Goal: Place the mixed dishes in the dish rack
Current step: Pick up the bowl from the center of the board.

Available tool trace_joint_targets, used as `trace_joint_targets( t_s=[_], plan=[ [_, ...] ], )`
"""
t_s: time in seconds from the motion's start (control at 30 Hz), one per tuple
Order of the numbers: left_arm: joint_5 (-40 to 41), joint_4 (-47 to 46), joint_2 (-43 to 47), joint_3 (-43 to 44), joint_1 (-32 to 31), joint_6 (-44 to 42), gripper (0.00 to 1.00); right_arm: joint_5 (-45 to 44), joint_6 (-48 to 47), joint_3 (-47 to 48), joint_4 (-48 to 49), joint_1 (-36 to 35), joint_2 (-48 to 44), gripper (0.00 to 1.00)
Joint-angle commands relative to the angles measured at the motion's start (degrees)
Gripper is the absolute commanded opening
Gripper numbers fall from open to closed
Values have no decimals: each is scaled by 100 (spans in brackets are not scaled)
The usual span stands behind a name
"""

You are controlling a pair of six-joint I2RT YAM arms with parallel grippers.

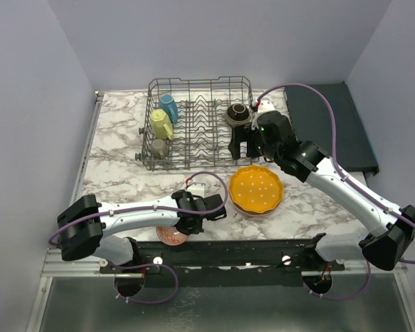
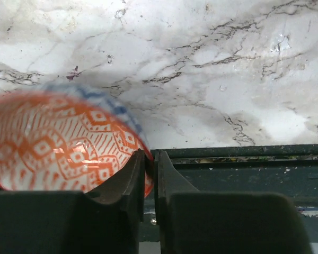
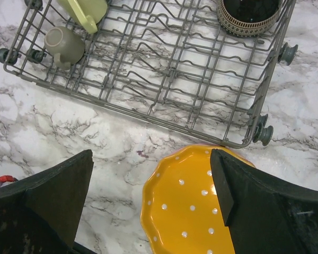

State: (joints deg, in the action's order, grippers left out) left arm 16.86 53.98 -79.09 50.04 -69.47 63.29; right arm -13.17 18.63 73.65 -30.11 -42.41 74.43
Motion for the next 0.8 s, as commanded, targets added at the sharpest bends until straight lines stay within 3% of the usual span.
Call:
trace_joint_targets(
  t_s=[0.0, 0.1, 0.77],
  plan=[
    [76, 69, -26, -66, -30, -26, 7, 86, 111, -61, -153, -11, -87, 99],
    [97, 69, 3, -5, -30, -66, 0, 103, 128, -65, -153, -4, -87, 99],
    [186, 263, 748, 1115, -30, -582, 0, 778, 371, -17, -338, -7, -420, 100]
  ],
)
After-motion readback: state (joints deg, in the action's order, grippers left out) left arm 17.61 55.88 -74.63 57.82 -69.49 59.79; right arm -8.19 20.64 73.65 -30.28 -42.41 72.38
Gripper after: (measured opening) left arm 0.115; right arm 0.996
